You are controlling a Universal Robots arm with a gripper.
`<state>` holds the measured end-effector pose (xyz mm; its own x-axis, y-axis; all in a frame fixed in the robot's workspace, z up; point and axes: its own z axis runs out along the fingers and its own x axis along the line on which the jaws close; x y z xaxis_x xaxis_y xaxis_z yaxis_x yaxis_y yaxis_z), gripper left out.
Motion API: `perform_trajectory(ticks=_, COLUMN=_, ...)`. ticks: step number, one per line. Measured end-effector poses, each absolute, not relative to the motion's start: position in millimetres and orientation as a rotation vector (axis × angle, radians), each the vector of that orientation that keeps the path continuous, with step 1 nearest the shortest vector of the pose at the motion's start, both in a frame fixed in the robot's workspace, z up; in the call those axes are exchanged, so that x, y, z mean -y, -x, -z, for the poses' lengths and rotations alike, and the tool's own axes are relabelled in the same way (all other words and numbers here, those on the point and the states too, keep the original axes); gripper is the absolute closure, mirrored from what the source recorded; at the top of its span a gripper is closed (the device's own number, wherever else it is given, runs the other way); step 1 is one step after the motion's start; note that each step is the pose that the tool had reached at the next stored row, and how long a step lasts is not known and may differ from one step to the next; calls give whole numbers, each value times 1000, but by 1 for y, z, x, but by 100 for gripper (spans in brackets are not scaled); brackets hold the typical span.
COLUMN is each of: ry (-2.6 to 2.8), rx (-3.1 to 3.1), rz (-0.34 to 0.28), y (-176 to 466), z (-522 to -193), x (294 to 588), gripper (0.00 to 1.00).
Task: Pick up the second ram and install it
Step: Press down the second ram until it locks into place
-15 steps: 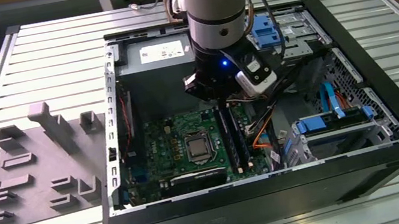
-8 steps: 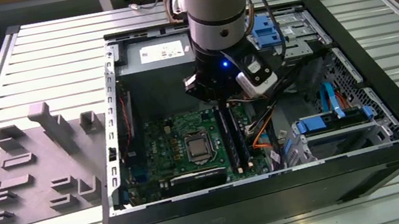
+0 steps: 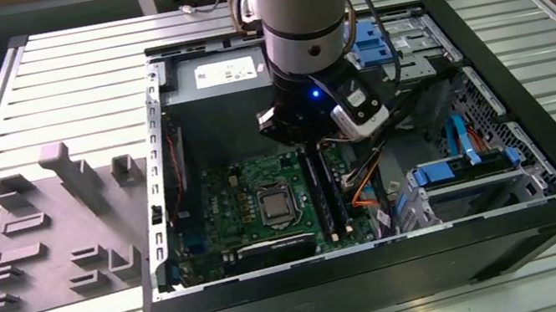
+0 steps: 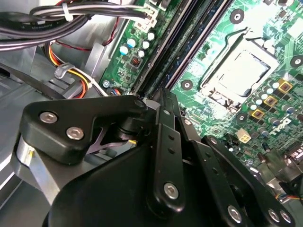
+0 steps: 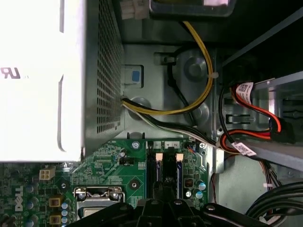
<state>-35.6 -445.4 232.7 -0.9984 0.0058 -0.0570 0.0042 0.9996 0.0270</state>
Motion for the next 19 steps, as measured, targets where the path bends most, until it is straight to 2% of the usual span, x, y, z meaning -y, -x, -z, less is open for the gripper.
perform_trajectory(ticks=19, ry=-8, rx=-3084, rz=-41, y=36, z=-233, x=463, gripper=89)
